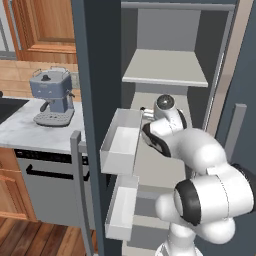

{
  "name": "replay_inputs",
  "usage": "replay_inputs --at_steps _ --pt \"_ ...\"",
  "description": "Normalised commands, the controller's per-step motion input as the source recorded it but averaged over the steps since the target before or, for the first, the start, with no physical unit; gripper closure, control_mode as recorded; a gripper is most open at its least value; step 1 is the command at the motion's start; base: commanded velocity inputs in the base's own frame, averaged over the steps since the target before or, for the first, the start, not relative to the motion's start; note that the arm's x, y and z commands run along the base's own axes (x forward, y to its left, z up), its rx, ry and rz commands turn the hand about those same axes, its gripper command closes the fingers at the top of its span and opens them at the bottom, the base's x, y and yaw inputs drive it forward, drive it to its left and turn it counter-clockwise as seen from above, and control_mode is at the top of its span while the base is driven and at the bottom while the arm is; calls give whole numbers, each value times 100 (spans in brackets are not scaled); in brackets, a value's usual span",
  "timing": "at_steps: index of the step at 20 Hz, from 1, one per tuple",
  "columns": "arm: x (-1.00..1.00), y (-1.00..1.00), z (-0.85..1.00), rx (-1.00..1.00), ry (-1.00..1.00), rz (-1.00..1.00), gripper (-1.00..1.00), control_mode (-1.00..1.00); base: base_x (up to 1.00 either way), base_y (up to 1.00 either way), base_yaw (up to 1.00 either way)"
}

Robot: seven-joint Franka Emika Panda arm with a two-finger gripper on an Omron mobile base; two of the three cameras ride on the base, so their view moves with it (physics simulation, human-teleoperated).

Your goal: Take the orange and bell pepper from the highest rack and move them to the second highest rack where the mushroom and eggplant are located, to maximize freezer space. Close the freezer door after rearranging.

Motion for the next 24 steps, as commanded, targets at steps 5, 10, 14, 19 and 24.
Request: replay_inputs --at_steps 5,10,14,19,24 --pt "68 0 -10 0 0 2 -100 -100 0 0 0" --pt "74 -2 -27 0 7 10 -100 -100 0 0 0" --pt "50 -7 -31 0 2 17 -100 -100 0 0 0" --pt "43 -11 -33 0 7 18 -100 -100 0 0 0" --pt "29 -3 -28 0 30 11 -100 -100 0 0 0"
